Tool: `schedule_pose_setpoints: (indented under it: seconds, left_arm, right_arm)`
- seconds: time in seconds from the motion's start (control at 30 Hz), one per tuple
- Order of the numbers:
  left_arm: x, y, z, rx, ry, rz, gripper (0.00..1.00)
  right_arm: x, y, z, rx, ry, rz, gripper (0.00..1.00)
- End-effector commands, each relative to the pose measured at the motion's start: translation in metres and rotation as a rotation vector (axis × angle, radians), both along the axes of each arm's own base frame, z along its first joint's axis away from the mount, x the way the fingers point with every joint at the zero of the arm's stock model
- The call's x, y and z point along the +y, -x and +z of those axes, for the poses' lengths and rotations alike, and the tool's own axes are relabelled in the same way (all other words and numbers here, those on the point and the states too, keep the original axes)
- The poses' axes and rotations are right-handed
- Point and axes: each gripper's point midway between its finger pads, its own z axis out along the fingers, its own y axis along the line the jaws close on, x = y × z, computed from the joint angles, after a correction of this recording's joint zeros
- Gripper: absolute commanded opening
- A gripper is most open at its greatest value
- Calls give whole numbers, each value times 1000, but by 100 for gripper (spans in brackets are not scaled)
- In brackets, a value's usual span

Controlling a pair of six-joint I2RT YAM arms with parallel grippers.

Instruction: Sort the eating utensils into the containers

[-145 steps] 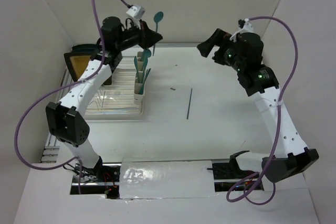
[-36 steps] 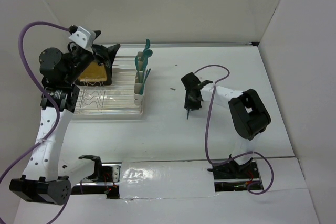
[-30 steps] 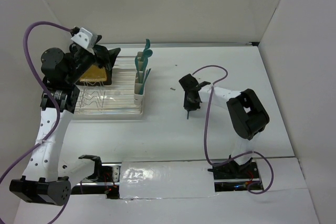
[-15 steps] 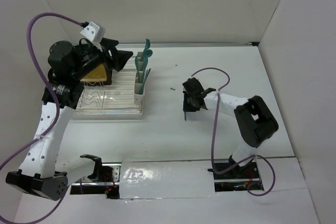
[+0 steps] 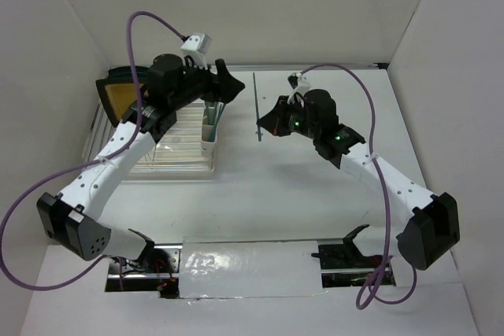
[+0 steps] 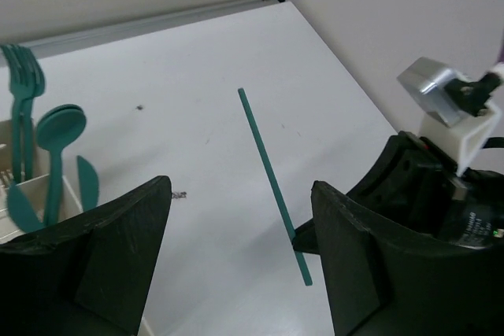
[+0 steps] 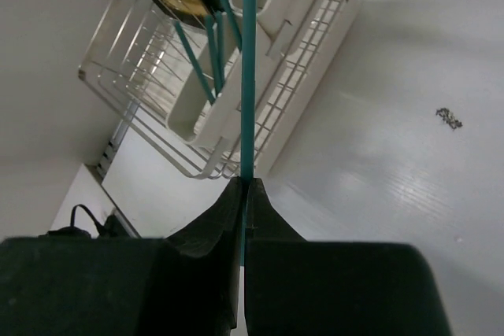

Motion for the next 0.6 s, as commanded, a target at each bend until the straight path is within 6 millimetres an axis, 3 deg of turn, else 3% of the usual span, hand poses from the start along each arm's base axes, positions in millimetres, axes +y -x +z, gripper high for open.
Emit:
schedule_pose_setpoints:
  seconds: [0.0, 0.07, 0.23, 0.4, 0.57]
  left_arm:
    - [-21, -6, 39, -73, 94, 7, 84]
    - [-27, -10, 40, -62, 105, 7, 84]
    - [-50, -19, 30, -24, 125, -21, 83]
    - [-65, -25, 24, 1, 126, -25, 82]
    - [-80, -26, 25, 15, 148, -87, 71]
  right_arm:
    - [0, 3, 56, -134, -70, 24, 0]
    - [-1, 5, 71, -163, -88, 33, 0]
    - [-1, 10, 81, -168, -106, 36, 0]
    - [0, 19, 102, -214, -146, 58, 0]
    - [0, 22, 112, -241, -152, 76, 0]
